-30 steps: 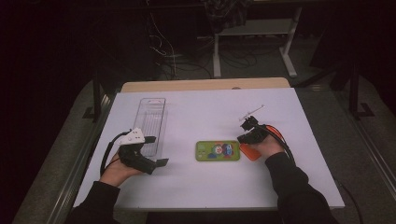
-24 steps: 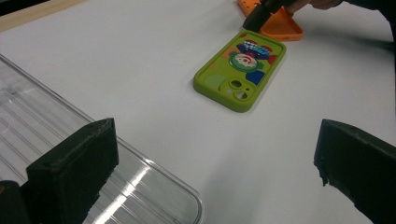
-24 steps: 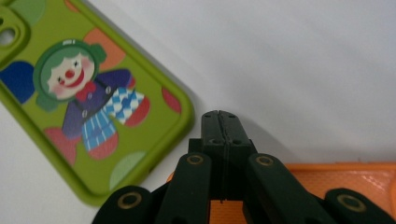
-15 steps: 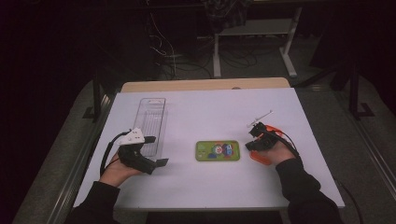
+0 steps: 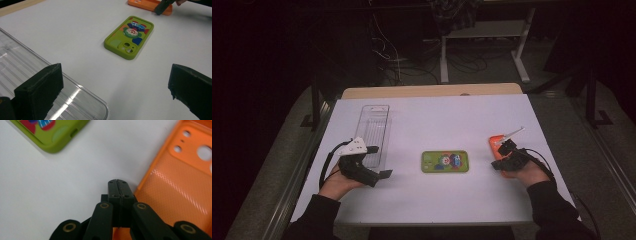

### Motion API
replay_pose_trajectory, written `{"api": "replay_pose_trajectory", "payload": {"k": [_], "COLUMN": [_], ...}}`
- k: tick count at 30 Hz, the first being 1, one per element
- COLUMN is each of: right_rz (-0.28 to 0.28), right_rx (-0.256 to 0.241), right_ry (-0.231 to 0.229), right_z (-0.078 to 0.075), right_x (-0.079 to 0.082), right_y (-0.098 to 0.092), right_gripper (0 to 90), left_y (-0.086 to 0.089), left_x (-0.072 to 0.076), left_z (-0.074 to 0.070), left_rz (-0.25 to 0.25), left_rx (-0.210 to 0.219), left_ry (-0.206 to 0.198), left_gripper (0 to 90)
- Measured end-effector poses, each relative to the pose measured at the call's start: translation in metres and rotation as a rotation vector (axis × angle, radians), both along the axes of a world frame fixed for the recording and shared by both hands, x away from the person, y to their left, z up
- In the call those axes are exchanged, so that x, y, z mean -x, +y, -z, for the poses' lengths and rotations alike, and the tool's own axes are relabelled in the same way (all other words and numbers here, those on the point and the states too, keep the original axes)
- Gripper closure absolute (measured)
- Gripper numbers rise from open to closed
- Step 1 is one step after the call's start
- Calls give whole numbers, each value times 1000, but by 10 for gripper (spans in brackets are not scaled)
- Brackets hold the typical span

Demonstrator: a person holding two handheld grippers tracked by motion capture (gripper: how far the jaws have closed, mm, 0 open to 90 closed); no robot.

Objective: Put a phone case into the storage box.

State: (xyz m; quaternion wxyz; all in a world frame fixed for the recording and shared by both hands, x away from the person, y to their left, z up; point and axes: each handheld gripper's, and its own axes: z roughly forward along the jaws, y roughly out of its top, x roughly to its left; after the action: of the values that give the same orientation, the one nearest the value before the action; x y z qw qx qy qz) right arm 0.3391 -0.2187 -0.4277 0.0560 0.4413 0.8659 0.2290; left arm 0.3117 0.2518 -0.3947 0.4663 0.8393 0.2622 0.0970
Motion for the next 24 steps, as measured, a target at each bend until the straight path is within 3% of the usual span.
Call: {"api": "replay_pose_trajectory", "payload": {"k": [12,17,21,22,24], "right_rz": [60,64,46,32,15], "right_rx": [36,31,13,-31,-55], "right_ry": [-17,-9,-24,-44,-69], "right_z": [-1,0,-3,-8,-12], "right_x": [4,4,6,7,9], "right_y": [-35,-36,-34,-34,-32], "right_gripper": [882,882,882,866,812], "left_y": [0,0,1,1,0], "left_x": [0,-1,-1,-1,0], "left_z": [1,1,1,1,1], "left_rz": [-7,-7,-7,-6,-7], "left_rx": [0,0,-1,-2,0], "left_ry": [3,3,3,3,3], "left_gripper": [0,0,0,0,0]}}
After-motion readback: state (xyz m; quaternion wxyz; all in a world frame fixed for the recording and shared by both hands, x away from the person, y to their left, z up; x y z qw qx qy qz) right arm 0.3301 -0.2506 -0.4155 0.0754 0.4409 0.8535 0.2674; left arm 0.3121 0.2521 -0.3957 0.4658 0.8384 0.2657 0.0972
